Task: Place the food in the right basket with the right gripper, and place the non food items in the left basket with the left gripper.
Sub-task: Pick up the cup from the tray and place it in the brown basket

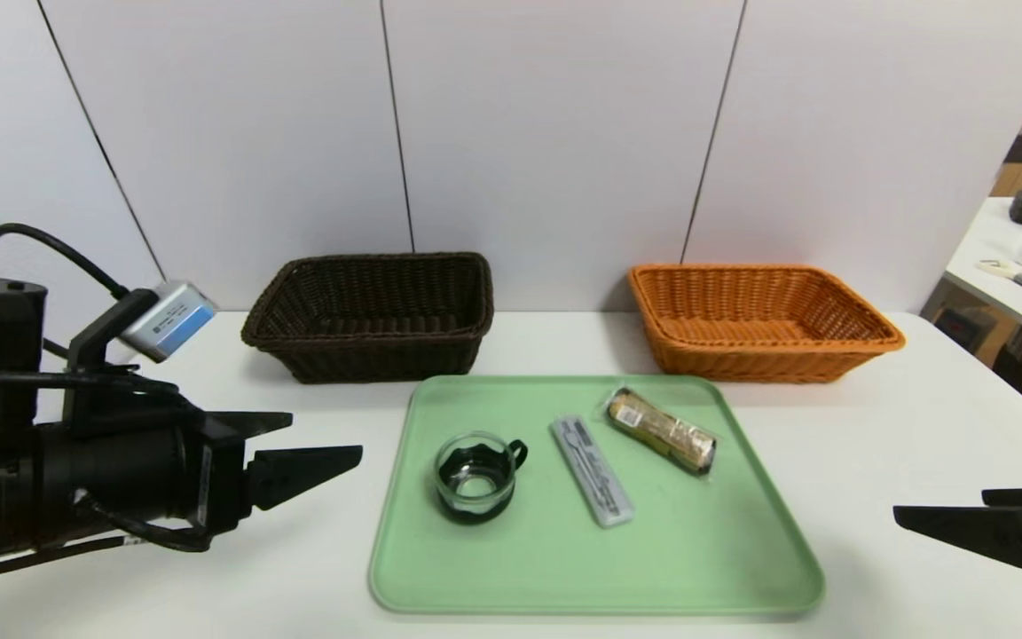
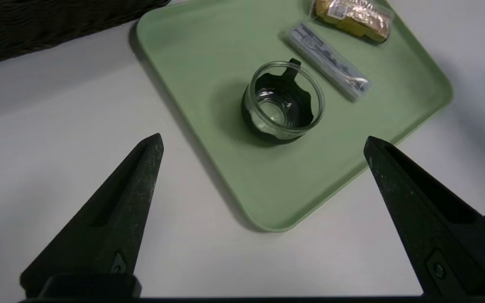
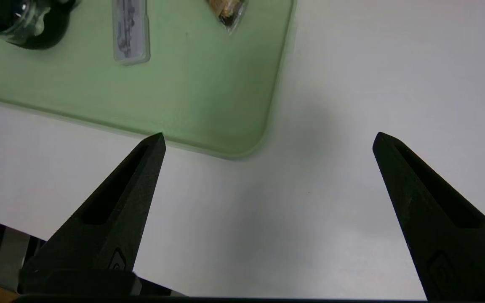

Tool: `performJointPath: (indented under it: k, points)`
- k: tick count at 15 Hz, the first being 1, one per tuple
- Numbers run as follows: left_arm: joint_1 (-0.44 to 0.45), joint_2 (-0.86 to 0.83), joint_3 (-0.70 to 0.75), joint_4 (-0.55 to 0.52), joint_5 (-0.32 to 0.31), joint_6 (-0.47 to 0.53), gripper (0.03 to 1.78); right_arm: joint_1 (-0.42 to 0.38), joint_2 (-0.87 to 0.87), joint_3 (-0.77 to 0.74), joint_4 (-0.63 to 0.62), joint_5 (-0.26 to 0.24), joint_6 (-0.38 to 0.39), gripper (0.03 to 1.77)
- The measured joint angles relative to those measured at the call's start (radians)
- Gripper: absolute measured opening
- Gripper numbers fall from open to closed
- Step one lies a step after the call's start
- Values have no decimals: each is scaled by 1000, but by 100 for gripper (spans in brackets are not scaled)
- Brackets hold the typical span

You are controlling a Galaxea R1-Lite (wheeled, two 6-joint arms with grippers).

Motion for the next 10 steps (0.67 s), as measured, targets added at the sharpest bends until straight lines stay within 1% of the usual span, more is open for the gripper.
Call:
performJointPath:
  k: [2,3,4,5,6,7,9,10]
  points:
    - [-8,21,10,-66,-39,-16,169,41,17,-1,-20,-26,32,170]
    - [-14,33,8,-72,-40,-27,169,60,24,-2,-22,-52,35,170]
    - [-31,48,0,-66,-29,-48,169,74,34,-2,-25,-68,36,170]
    - [-52,62,-15,-47,2,-76,169,81,43,-5,-27,-73,36,170]
    - [-81,76,-39,-12,48,-112,169,84,53,-11,-27,-74,37,170]
    - [-118,92,-79,30,106,-160,169,87,64,-20,-27,-75,39,170]
    - [-197,132,-171,115,238,-241,169,98,87,-47,-26,-79,52,170]
    - [-243,158,-220,171,316,-269,169,107,100,-59,-26,-90,54,170]
